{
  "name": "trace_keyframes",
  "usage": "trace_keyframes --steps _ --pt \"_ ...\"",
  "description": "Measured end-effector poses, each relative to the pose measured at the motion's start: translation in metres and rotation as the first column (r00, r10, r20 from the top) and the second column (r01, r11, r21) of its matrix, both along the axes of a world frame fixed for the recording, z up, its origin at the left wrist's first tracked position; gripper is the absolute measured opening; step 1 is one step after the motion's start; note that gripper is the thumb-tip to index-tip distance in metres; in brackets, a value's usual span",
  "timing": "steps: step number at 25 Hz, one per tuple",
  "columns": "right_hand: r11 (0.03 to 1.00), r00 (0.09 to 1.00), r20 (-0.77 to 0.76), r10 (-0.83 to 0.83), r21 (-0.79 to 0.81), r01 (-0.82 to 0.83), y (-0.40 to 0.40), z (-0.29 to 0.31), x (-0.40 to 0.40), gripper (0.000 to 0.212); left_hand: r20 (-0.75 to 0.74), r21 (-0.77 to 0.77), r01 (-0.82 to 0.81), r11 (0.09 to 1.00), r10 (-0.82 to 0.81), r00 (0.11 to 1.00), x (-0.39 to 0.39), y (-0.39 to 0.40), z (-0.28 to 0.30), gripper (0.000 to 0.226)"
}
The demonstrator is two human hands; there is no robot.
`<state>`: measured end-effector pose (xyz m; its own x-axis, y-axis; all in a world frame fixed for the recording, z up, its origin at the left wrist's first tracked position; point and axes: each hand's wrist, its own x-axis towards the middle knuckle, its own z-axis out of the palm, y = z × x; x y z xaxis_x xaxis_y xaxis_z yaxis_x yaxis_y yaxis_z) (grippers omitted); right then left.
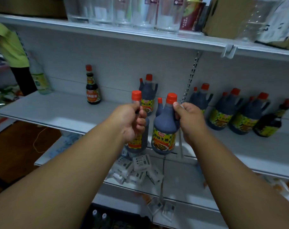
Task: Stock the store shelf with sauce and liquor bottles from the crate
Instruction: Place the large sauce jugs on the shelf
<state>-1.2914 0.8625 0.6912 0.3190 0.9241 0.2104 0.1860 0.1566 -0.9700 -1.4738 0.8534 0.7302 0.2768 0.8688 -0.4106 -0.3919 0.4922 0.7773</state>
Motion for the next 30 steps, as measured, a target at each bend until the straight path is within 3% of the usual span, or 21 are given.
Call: trace_keyframes --steps 6,10,14,17,20,22,25,27,30 --pt "0.995 0.996 0.059 0.064 -0.086 -0.059 0.078 -0.026 0.039 0.043 -0.028 -0.039 -0.103 0.994 0.102 0.994 0.037 0.056 -0.017 0.033" --pt "0.990 0.984 0.169 0.057 -0.137 -0.033 0.110 -0.037 0.054 0.042 -0.087 0.012 -0.152 0.988 0.153 0.984 0.056 0.080 -0.027 0.032" --pt "0.997 0.934 0.351 0.063 -0.061 -0.044 0.112 -0.040 0.060 0.045 -0.305 0.126 -0.122 0.985 0.155 0.940 0.055 0.087 -0.039 0.036" --pt "1.000 0.885 0.465 -0.027 0.008 0.026 0.108 -0.043 0.061 0.041 -0.434 0.155 -0.047 0.987 0.111 0.894 0.043 0.093 -0.041 0.040" --pt "0.991 0.927 0.353 -0.127 0.003 0.135 0.091 -0.062 0.044 0.032 -0.344 0.214 -0.095 0.972 0.166 0.924 0.024 0.097 -0.053 0.022" --pt "0.990 0.968 0.213 -0.135 -0.018 0.142 0.076 -0.082 0.028 0.056 -0.379 0.307 -0.118 0.944 0.235 0.895 0.012 0.103 -0.068 0.005" --pt "0.976 0.955 0.227 -0.194 -0.059 0.212 0.071 -0.108 0.009 0.091 -0.687 0.486 0.126 0.865 0.289 0.667 0.000 0.119 -0.092 0.048" --pt "0.959 0.946 0.210 -0.248 -0.082 0.270 0.074 -0.110 0.005 0.079 -0.775 0.516 0.245 0.821 0.325 0.543 -0.002 0.129 -0.098 0.082" --pt "0.956 0.950 0.225 -0.218 -0.148 0.255 0.090 -0.105 0.012 0.063 -0.832 0.500 0.392 0.772 0.303 0.465 -0.004 0.143 -0.111 0.104"
